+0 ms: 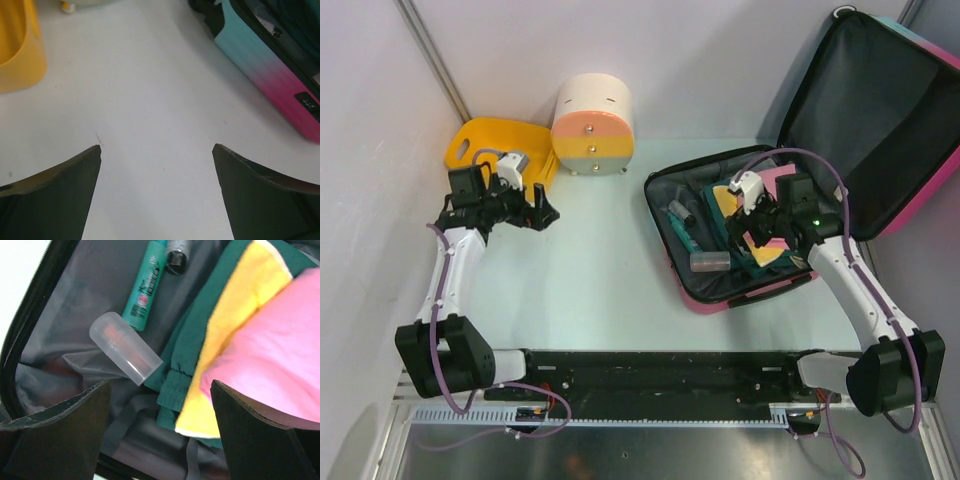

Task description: Open, take out, and arrange the luggage

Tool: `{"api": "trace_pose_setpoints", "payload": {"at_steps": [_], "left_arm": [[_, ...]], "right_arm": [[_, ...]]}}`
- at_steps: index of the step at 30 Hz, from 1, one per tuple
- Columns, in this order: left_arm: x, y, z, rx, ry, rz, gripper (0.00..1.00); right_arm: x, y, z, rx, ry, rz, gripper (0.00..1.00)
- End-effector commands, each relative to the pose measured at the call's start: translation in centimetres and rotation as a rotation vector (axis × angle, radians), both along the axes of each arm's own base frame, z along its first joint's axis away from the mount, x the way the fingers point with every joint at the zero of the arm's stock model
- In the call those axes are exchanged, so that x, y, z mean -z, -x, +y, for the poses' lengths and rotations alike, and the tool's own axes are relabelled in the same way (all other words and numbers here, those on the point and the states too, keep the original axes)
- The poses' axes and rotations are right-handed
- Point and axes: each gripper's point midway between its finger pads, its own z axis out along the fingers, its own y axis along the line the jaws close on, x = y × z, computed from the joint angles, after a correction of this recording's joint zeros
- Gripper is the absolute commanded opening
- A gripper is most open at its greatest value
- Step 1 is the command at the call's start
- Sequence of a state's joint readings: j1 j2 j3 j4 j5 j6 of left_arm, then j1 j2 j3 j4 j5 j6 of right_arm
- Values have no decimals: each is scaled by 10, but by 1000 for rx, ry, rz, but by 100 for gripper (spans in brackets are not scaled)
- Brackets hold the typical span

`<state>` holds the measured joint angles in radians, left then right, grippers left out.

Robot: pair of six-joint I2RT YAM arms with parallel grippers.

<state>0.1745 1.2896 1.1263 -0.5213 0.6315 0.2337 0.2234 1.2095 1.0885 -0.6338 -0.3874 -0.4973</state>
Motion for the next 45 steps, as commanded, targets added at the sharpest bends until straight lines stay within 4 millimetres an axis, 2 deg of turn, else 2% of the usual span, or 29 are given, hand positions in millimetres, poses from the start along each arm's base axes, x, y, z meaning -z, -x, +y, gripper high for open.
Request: {"api": "trace_pose_setpoints", "payload": {"at_steps": [1,3,4,6,7,12,13,14,15,16,17,18,19,22,23,25,27,29,30,31,33,34,37,39,40,43,45], "left_arm": [[-8,-9,-6,109,-37,-53,97],[-14,-20,-6,108,-34,-58,96],[-19,-31,-5,107,-30,-65,94],[-24,-46,-13,102,-2,-54,93],[-25,-65,-14,81,14,-35,94],[-33,-119,-48,-51,123,56,92],[-49,-132,-50,-72,135,23,93],[-38,-148,-48,-110,155,50,92],[-40,-154,-63,-140,208,80,91],[-54,-166,-64,-167,234,58,89],[-56,-173,-69,-184,260,61,88],[-48,-183,-70,-234,299,97,87],[-58,-190,-73,-243,318,78,86],[-57,-200,-84,-261,342,80,86],[-59,-202,-87,-273,374,84,86],[-55,-205,-90,-279,404,99,86],[-56,-206,-95,-265,430,103,85],[-55,-203,-100,-257,436,111,84],[-56,-201,-101,-251,434,106,85],[-54,-196,-104,-245,431,110,85],[-58,-197,-104,-240,430,79,85],[-54,-196,-103,-249,427,83,85],[-56,-194,-101,-250,427,74,87],[-56,-194,-101,-244,421,64,87],[-53,-193,-101,-245,420,68,87],[-50,-194,-104,-235,428,74,88],[-49,-197,-104,-234,432,75,88]], "right_arm": [[2,-9,18,-46,16,-31,85],[4,-10,23,-55,0,-26,85],[3,-8,27,-72,-12,-22,85],[10,-6,32,-79,-20,9,84],[12,-6,34,-80,-25,19,84],[15,-6,33,-64,-20,35,84],[14,-8,29,-46,-7,26,84],[12,-12,27,-27,-4,11,84],[11,-14,24,-9,-5,3,84],[7,-17,21,11,-9,-9,84],[4,-19,21,24,-23,-16,84],[1,-20,21,34,-28,-25,84],[-2,-22,18,54,-27,-34,84],[-22,-26,9,115,-78,-80,86],[-37,-30,-1,151,-103,-121,86],[-50,-33,-12,191,-121,-161,86],[-73,-38,-36,281,-152,-215,86],[-82,-36,-63,385,-137,-221,84],[-93,-34,-85,457,-131,-245,84],[-91,-29,-105,536,-100,-232,85],[-92,-21,-133,628,-70,-237,91],[-89,-20,-142,666,-65,-228,92],[-85,-25,-172,816,-74,-218,100],[-76,-32,-188,926,-72,-200,100],[-64,-36,-209,1030,-18,-181,100],[-46,-47,-226,1077,-27,-135,100],[-46,-55,-233,1086,-82,-143,100]]}}
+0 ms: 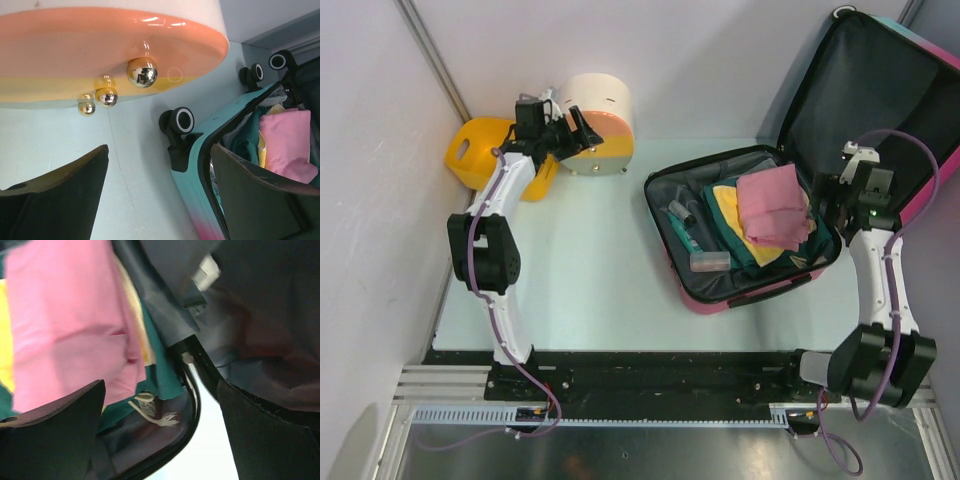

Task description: Open, take out, and arrange the luggage

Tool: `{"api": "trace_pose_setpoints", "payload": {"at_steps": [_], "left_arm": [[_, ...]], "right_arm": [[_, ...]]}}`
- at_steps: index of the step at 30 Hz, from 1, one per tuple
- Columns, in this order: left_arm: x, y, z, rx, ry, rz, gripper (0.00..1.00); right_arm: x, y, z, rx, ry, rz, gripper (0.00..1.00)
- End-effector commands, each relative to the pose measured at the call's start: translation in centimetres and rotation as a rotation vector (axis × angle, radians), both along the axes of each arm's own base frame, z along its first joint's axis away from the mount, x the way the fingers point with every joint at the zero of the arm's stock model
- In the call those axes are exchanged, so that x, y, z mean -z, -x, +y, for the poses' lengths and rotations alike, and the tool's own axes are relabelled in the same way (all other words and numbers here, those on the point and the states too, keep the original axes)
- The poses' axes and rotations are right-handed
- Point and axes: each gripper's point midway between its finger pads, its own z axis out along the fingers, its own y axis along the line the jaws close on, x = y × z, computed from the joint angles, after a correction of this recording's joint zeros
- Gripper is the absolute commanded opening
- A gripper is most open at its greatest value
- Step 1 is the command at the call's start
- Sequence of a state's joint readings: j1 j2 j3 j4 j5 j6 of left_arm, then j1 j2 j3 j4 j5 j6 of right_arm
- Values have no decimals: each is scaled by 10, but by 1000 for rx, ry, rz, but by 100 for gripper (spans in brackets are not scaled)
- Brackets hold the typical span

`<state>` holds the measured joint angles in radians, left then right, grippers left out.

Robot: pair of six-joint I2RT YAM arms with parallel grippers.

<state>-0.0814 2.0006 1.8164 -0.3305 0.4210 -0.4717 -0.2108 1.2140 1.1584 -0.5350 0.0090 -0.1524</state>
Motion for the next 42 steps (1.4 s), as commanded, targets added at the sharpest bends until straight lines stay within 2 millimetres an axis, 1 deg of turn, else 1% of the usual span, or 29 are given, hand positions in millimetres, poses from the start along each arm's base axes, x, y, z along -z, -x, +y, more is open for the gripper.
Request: {"api": "trace_pose_setpoints", "payload": {"at_steps": [1,2,3,4,5,7,8,9,10,11,18,23,26,29,33,37,40,41,42], "left_arm": [[-41,-1,-3,-4,24,-103,89],[-42,-2,-3,-6,21,-107,89],[-41,-3,-3,-7,20,-110,89],[-41,-4,-3,-8,19,-110,89],[-41,-4,-2,-9,18,-112,89],[-40,-5,-2,-11,15,-111,90],[-38,-5,-2,-8,12,-110,90],[-37,-5,-2,-8,9,-110,90],[-35,-6,-2,-9,4,-109,90],[-35,-7,0,-12,2,-110,90],[-32,-8,1,-7,-13,-115,90],[-24,-10,3,-12,-18,-101,90],[-24,-10,4,-13,-21,-102,90],[-21,-12,6,-17,-27,-100,90],[-18,-10,6,-12,-30,-94,90],[-14,-9,8,-10,-37,-89,90],[-12,-7,8,-3,-40,-86,90],[-12,-7,7,0,-40,-87,90],[-11,-6,8,1,-44,-87,90]], "right_arm": [[-12,-20,-44,158,-33,-99,100],[-5,-26,-50,168,-30,-90,100],[-2,-30,-57,183,-16,-91,100],[-5,-37,-62,190,-7,-115,100],[4,-42,-69,192,-14,-106,100],[4,-55,-67,148,-38,-138,100],[11,-61,-69,138,-51,-134,100],[10,-67,-66,110,-60,-153,100],[14,-70,-66,107,-65,-150,100],[23,-74,-65,100,-80,-137,100],[47,-92,-65,94,-121,-124,100],[50,-106,-52,24,-164,-147,99],[55,-114,-47,11,-205,-141,98],[60,-123,-49,18,-217,-138,98],[61,-135,-50,20,-254,-141,96],[53,-149,-42,-31,-280,-184,97],[54,-161,-36,-64,-317,-194,96],[52,-163,-30,-99,-340,-201,96],[48,-168,-31,-113,-344,-228,96]]}}
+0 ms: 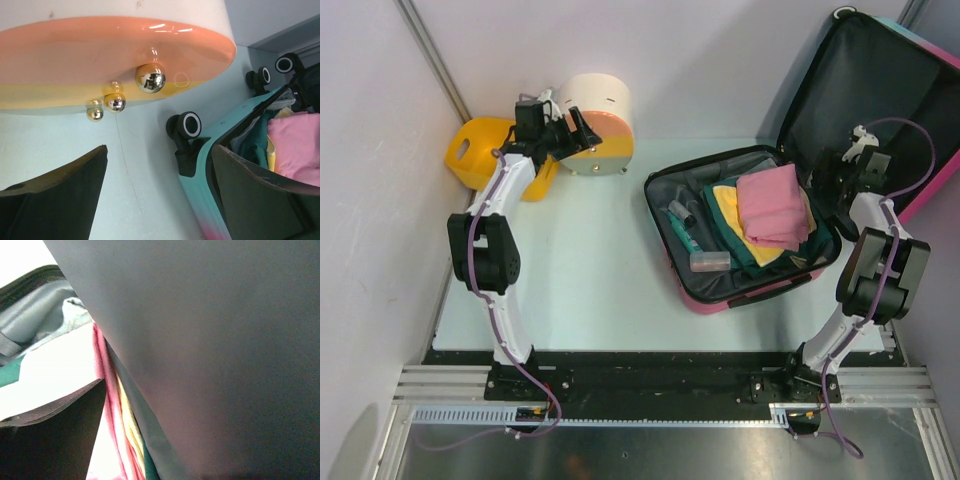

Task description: Open, take out, and arrange the luggage

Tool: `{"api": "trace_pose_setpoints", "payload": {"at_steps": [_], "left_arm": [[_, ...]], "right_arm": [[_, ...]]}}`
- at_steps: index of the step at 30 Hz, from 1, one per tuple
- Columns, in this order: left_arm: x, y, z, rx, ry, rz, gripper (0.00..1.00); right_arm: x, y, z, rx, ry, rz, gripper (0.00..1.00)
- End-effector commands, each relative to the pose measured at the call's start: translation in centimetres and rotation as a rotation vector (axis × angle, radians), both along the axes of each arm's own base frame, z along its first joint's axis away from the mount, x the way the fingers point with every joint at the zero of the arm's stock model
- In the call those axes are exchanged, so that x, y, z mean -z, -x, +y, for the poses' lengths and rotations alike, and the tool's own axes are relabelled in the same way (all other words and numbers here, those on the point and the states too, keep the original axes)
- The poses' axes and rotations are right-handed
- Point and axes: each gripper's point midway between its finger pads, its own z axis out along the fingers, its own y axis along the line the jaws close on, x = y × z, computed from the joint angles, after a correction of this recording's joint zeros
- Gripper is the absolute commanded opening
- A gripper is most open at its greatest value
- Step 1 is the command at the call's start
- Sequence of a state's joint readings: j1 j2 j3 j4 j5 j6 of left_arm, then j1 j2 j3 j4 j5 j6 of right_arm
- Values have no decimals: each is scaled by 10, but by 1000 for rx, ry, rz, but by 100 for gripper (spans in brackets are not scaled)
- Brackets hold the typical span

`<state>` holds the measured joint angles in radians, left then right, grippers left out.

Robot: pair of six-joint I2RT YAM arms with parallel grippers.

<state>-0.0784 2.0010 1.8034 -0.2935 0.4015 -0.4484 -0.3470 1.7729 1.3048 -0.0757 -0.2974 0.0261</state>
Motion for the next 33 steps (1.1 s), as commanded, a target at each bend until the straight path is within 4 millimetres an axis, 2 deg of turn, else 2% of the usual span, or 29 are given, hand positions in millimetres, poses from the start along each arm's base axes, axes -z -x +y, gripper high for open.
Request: {"api": "trace_pose_setpoints", "payload": {"at_steps": [1,6,7,8,11,13,16,17,19,22,26,27,28,33], "left_arm": [[-11,0,4,9,-22,-51,90],[-22,-2,11,-33,-44,-78,88],[-23,-3,12,-45,-46,-78,87],[-23,-4,15,-62,-51,-78,85],[-22,-13,21,-116,-53,-75,81],[-15,-17,19,-119,-35,-54,78],[-4,-24,19,-144,-21,-28,73],[-2,-26,21,-159,-22,-23,71],[3,-31,22,-173,-17,-15,69],[-2,-37,21,-168,21,-22,67],[-20,-44,12,-133,65,-72,66],[-25,-46,10,-127,73,-85,64],[-28,-47,9,-123,78,-92,59],[-41,-55,-1,-99,123,-115,55]], "right_arm": [[-33,-28,11,-80,-55,-144,96],[-47,-25,10,-71,-33,-162,96],[-56,-21,5,-43,-4,-169,96],[-55,-15,4,-27,1,-139,96],[-71,2,-2,33,57,-120,97],[-89,12,-5,77,102,-131,98],[-102,27,-8,132,157,-118,99],[-114,33,-3,139,170,-134,99],[-126,40,0,147,181,-148,99],[-142,55,14,111,212,-156,99],[-143,79,27,69,266,-109,100],[-148,86,30,62,273,-116,100],[-144,93,33,36,281,-96,100],[-150,113,52,-67,294,-114,100]]}}
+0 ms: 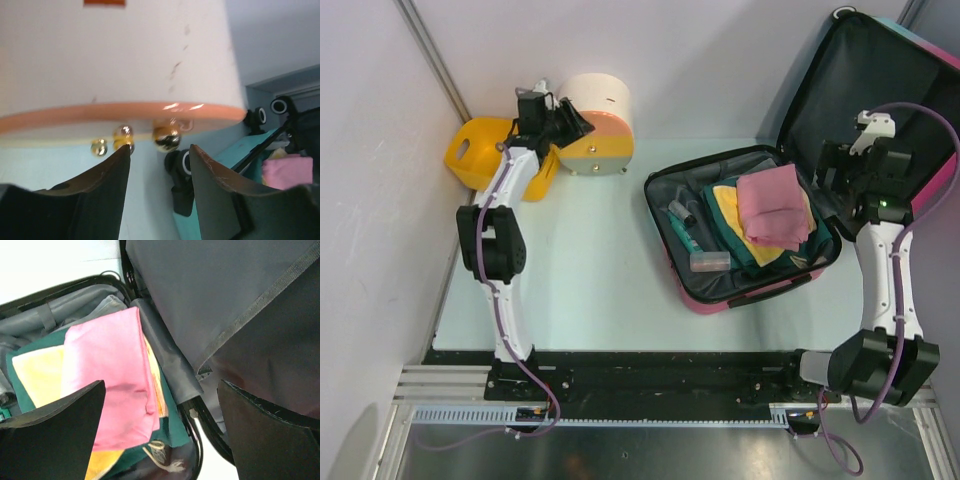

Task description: Open, take out, and arrange the luggage

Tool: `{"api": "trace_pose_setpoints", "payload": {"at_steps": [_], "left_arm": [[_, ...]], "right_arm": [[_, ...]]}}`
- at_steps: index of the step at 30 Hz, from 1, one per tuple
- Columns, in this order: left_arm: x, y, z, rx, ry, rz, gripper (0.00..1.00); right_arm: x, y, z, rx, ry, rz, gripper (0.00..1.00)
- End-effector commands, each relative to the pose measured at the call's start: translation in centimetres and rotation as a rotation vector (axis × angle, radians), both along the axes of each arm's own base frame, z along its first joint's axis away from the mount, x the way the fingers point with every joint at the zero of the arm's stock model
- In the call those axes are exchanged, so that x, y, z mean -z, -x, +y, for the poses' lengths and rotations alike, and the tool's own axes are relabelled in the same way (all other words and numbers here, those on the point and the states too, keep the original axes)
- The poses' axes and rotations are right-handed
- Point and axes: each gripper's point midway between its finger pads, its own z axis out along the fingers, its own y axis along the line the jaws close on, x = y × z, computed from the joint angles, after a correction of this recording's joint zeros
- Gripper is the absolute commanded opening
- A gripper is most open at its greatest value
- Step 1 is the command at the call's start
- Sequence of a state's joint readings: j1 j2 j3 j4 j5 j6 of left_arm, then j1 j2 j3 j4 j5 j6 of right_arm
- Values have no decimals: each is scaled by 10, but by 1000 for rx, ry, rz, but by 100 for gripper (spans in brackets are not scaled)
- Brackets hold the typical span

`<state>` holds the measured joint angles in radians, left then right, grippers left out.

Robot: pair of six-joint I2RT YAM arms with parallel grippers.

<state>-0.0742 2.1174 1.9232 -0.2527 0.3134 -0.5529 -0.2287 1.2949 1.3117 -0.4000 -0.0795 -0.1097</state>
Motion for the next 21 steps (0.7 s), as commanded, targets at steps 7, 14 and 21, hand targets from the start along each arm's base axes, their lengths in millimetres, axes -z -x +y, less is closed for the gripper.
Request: {"api": "trace_pose_setpoints", "payload": {"at_steps": [7,14,21], "left_arm": [[-46,-24,-16,15,87,-116,51],[-32,-21,-16,-3,108,-72,46],[-34,-26,-20,5,131,-73,42]], "right_arm": [[-8,28,35,-154,52,0,100],[-20,27,49,-191,69,-40,100],[-18,23,55,-205,68,-37,100]]}}
